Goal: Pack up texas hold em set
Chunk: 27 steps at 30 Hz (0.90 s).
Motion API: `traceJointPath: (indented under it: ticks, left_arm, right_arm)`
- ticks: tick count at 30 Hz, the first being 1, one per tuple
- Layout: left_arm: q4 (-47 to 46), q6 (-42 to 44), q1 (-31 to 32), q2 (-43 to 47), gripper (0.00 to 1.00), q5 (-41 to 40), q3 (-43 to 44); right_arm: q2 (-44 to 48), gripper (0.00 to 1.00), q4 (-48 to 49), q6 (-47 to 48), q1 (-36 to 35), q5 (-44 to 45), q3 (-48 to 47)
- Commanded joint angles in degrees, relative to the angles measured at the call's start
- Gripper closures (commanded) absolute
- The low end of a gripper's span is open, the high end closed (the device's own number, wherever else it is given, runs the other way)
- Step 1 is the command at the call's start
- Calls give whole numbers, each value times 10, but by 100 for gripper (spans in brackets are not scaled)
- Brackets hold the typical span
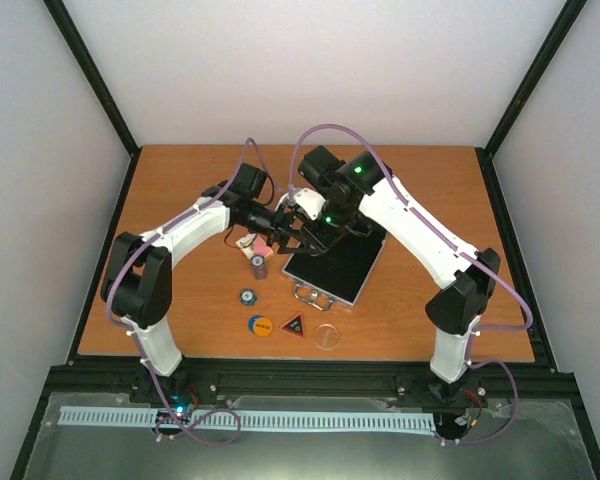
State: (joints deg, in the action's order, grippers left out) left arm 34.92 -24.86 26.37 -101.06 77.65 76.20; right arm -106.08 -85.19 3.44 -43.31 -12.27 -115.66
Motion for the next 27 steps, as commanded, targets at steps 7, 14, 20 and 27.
traceJointPath:
  ticks: [7, 14, 20, 27]
  left_arm:
    - [67, 35, 14, -3, 8, 41, 33]
    - [44, -15, -43, 10, 7, 12, 56]
    - [42, -29, -67, -6, 7, 10, 99]
    - [60, -22, -67, -31, 6, 11, 147]
  right_arm:
    - [14, 97, 177, -33, 41, 92, -7]
    - [26, 97, 178, -30, 40, 87, 8]
    - [35, 97, 174, -29, 40, 82, 13]
    - [42, 97, 171, -30, 40, 79, 20]
